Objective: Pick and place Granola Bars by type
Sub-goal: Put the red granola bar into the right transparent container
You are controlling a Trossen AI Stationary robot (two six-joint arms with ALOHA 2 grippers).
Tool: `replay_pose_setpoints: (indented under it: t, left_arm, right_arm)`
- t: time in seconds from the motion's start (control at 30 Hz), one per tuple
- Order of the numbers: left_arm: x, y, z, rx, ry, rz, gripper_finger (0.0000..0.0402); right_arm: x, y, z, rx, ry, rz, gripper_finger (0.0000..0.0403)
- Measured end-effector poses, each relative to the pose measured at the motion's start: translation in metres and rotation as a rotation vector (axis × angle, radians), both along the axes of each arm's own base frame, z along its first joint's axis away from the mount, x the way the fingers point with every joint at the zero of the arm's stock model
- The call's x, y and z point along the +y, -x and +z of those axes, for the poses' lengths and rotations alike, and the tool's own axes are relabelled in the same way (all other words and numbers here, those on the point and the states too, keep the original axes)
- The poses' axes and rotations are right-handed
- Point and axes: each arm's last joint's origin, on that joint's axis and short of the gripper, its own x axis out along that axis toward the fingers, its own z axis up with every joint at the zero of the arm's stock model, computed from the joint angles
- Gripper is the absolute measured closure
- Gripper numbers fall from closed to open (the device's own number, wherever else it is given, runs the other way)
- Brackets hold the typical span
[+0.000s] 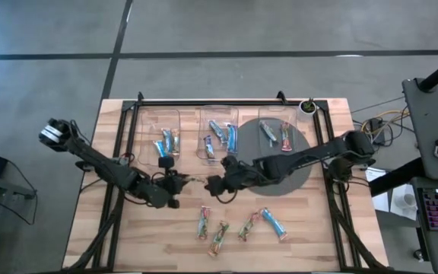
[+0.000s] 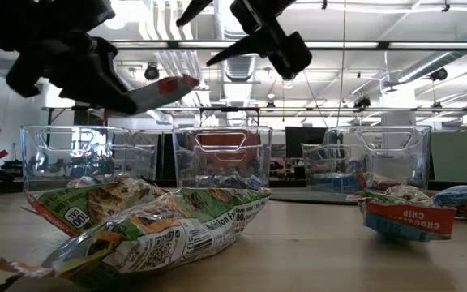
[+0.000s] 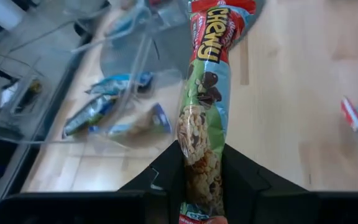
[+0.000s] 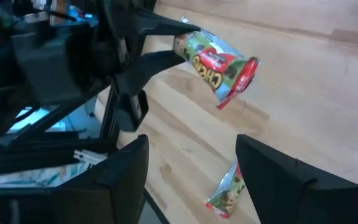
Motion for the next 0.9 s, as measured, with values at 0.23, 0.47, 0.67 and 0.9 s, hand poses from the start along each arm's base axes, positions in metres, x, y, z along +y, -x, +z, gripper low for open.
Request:
replay_pose_setpoints:
  t: [0.23,0.47,0.67,0.9]
  left_arm:
    - [-0.002,-0.006,0.007,-0.064,-0.002,0.012,0.0333]
    - [-0.003,-0.010,0.014,-0.120,0.013,0.029,0.0333]
    - [-0.004,-0.013,0.020,-0.142,0.026,0.025,0.0333]
    - [-0.005,-0.016,0.027,-0.164,0.041,0.025,0.0333]
  right_arm:
    - [-0.011,-0.004,-0.004,0.005,0.022,-0.046,0.0154]
    - [-0.016,-0.005,-0.003,-0.004,0.043,-0.045,0.0149]
    - [-0.019,-0.005,-0.004,-0.009,0.095,-0.090,0.0158]
    - [-0.021,-0.006,-0.003,-0.014,0.104,-0.087,0.0169]
